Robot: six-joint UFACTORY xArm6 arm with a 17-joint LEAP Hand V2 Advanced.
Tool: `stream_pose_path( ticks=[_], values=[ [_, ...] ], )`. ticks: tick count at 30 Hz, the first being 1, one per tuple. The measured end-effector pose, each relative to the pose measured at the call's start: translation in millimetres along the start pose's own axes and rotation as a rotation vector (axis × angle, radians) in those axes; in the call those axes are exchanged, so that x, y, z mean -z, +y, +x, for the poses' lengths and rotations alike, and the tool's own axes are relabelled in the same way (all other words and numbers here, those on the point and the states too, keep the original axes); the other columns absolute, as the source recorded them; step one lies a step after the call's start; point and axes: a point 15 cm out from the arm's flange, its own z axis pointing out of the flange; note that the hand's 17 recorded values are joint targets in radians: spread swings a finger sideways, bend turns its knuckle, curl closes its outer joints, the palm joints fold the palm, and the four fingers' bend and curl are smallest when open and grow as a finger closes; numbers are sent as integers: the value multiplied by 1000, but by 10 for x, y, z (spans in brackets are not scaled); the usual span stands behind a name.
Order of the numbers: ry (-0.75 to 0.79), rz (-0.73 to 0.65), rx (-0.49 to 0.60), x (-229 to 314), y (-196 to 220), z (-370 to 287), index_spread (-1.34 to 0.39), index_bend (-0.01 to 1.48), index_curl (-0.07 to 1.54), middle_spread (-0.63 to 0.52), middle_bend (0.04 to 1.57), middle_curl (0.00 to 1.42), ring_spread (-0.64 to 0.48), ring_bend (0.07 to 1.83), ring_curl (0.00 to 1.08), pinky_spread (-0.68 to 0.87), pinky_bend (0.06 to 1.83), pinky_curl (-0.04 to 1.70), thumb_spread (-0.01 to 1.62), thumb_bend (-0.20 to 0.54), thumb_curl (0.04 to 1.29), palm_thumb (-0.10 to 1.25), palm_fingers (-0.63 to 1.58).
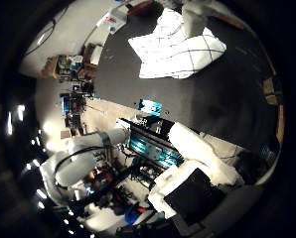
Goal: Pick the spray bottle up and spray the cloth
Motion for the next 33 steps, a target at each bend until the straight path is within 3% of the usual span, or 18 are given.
stream_pose_path(
  ticks=[21,27,33],
  values=[
    [-76,63,-62,118,211,-49,-409,393,388,35,196,340,184,177,142,376,181,259,1169,-17,283,731,190],
    [-94,117,-132,261,254,113,-408,361,383,36,196,338,175,180,149,381,188,264,1169,-18,284,728,203],
    [-153,135,-223,371,355,228,-370,238,363,56,190,333,187,185,164,390,200,283,1169,-17,288,726,206]
  ],
)
